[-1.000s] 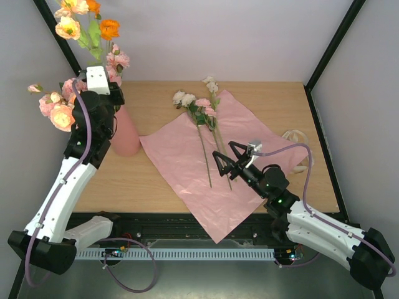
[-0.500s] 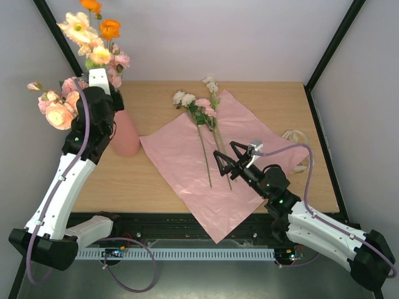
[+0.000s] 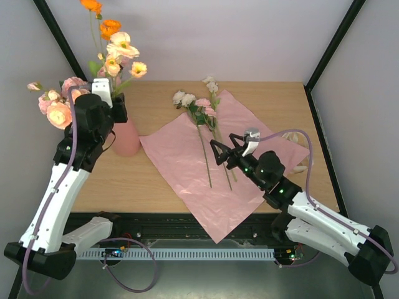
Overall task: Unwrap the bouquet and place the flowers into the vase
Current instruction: Insert the fake flower into the vase.
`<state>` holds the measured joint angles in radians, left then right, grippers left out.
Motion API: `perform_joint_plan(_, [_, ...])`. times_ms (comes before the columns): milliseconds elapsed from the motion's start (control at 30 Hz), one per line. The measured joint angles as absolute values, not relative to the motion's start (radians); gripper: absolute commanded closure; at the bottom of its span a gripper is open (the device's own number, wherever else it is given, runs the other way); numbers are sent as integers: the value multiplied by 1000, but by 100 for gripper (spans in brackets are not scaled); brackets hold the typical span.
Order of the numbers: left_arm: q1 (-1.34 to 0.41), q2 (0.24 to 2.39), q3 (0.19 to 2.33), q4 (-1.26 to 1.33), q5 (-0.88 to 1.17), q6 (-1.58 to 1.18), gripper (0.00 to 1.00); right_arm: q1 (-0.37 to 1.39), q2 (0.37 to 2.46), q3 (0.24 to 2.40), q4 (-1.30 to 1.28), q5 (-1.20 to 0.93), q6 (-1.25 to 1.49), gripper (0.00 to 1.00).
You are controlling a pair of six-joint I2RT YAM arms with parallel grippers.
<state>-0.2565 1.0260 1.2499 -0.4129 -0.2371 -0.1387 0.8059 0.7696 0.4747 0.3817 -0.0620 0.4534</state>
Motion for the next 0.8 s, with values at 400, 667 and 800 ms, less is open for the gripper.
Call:
perform_joint_plan(400, [-257, 820, 1169, -401, 152, -184, 6, 805, 951, 575, 124, 124, 421, 1])
perform_joint_plan(667, [-257, 719, 965, -292, 460, -274, 0, 805, 1108, 601, 52, 183, 393, 17])
perform_joint_plan(800, [-257, 715, 878, -264, 547, -306, 1, 805, 1196, 621, 44, 186, 381, 39])
